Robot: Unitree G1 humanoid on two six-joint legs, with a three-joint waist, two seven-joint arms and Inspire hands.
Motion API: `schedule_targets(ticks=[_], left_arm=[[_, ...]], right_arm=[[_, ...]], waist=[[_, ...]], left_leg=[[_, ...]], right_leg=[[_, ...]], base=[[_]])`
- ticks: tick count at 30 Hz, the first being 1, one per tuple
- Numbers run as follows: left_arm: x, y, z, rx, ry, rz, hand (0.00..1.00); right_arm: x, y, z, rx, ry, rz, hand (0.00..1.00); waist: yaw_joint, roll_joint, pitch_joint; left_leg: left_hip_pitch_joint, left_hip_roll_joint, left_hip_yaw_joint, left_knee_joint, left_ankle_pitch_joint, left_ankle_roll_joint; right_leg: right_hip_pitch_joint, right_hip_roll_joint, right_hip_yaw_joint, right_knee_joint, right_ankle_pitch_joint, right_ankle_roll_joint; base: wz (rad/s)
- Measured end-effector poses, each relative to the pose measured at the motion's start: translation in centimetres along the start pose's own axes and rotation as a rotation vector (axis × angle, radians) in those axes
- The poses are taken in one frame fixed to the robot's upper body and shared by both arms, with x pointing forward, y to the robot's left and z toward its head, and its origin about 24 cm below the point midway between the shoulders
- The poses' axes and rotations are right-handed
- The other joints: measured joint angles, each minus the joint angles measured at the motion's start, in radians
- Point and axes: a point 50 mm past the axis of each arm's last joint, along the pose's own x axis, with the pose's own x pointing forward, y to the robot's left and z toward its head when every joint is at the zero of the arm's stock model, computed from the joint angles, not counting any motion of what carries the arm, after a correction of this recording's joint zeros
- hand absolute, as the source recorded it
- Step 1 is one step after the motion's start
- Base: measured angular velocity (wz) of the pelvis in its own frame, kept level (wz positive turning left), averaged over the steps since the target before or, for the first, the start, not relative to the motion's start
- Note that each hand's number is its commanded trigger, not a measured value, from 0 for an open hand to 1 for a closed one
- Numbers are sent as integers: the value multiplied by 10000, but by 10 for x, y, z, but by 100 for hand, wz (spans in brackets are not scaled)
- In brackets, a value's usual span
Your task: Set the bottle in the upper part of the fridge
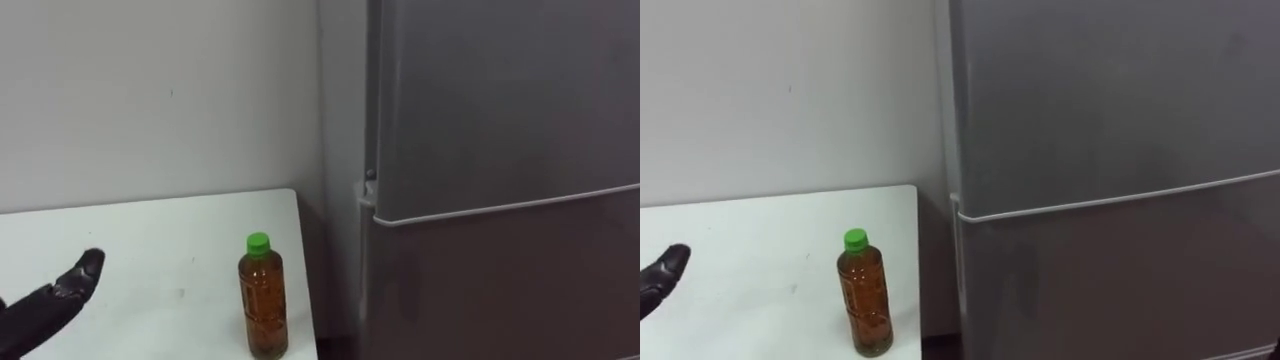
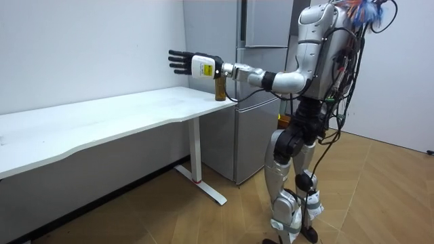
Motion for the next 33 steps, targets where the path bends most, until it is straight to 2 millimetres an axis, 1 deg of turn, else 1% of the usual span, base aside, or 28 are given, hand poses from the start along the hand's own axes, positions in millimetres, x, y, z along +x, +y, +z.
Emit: schedule_targets(ticks=[5,7,10,13,14,16,19,20,21,25,29,33], left_arm=[[0,-28,3,-382,-38,-1618,0],[0,-40,8,-593,-211,-2431,0],[-1,-53,11,-793,-267,-3203,0],[0,-64,13,-943,-324,-3674,0],[0,-66,14,-988,-370,-3767,0],[2,-78,19,-1189,-585,-4273,0],[1,-87,21,-1332,-668,-4757,0],[1,-89,21,-1363,-642,-4886,0],[-1,-92,21,-1538,-516,-5156,0],[-8,-102,16,-1796,-15,-6151,0],[-10,-111,15,-1985,298,-6924,0],[-9,-119,19,-2012,206,-7585,0]], right_arm=[[1,3,3,-83,-40,65,0],[3,5,4,-130,36,121,0],[4,7,6,-189,14,195,0],[5,9,9,-297,23,346,0],[5,10,9,-328,33,378,0],[5,9,9,-389,42,438,0],[5,10,10,-535,43,467,0],[5,11,11,-536,56,476,0],[6,12,11,-582,105,517,0],[8,15,16,-784,112,692,0],[9,16,17,-673,206,714,0],[9,16,17,-641,212,695,0]], waist=[[-125,-17,8],[-242,-42,3],[-315,-57,2],[-492,-63,-3],[-500,-56,-7],[-506,-11,-35],[-600,75,-91],[-633,86,-98],[-729,89,-96],[-1046,39,-24],[-1132,47,-15],[-1141,53,-20]], left_leg=[[-92,12,6,6,0,-1],[-154,13,68,35,1,-2],[-183,10,78,66,1,-2],[-192,11,81,69,1,-2],[-198,12,82,69,1,-2],[-210,10,90,68,1,-2],[-199,7,78,74,1,-2],[-185,8,72,73,1,-2],[-143,8,63,72,2,-2],[-54,8,74,68,3,-3],[-101,20,111,82,4,-1],[-169,24,116,96,6,1]], right_leg=[[-95,18,10,1,0,-1],[-159,18,21,4,6,-8],[-164,14,16,-8,8,-9],[-181,16,51,-4,8,-9],[-185,17,45,-5,8,-9],[-189,13,38,-6,8,-9],[-167,12,11,-1,9,-8],[-141,13,15,-9,9,-8],[-77,11,-2,-18,8,-8],[-27,10,24,-1,8,-8],[-116,11,45,1,9,-10],[-174,15,29,3,21,-19]], base=[[0],[-2],[-3],[0],[0],[0],[0],[6],[5],[0],[-2],[0]])
